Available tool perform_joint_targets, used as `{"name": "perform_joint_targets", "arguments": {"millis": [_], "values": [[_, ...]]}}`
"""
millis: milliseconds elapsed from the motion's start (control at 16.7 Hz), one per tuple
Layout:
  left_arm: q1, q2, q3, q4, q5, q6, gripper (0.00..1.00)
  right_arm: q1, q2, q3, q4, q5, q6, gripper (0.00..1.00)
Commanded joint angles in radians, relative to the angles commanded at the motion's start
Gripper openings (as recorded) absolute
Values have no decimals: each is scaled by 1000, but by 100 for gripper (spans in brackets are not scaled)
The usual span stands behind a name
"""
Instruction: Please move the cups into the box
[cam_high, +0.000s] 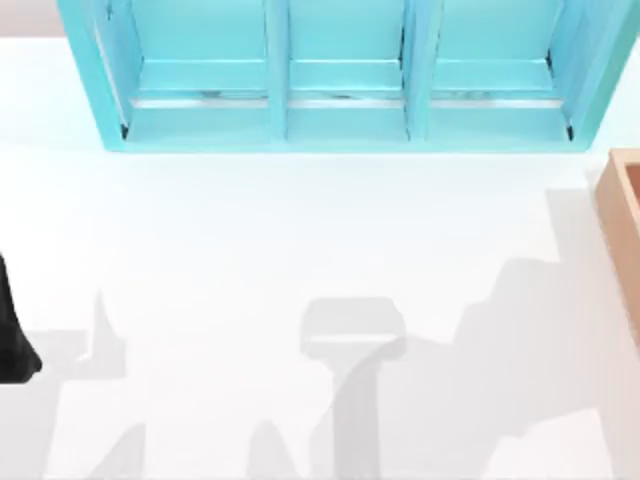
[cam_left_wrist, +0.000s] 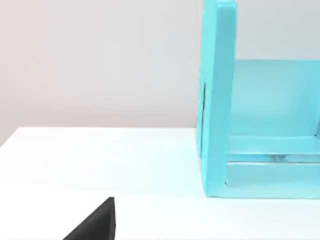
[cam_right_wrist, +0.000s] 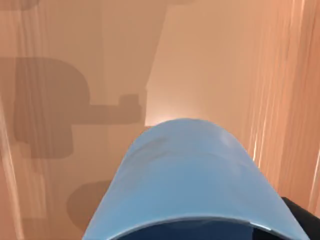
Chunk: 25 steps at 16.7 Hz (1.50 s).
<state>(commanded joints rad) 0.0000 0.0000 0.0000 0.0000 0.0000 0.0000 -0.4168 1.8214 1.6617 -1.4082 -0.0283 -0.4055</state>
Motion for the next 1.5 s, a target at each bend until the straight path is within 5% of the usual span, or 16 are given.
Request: {"name": "perform_joint_targets", "arguments": {"millis": [780, 1500], "values": [[0, 0, 0, 0, 0, 0, 100, 26, 0, -251, 250, -2, 29, 0], [0, 0, 0, 0, 0, 0, 100, 26, 0, -251, 250, -2, 29, 90]]}}
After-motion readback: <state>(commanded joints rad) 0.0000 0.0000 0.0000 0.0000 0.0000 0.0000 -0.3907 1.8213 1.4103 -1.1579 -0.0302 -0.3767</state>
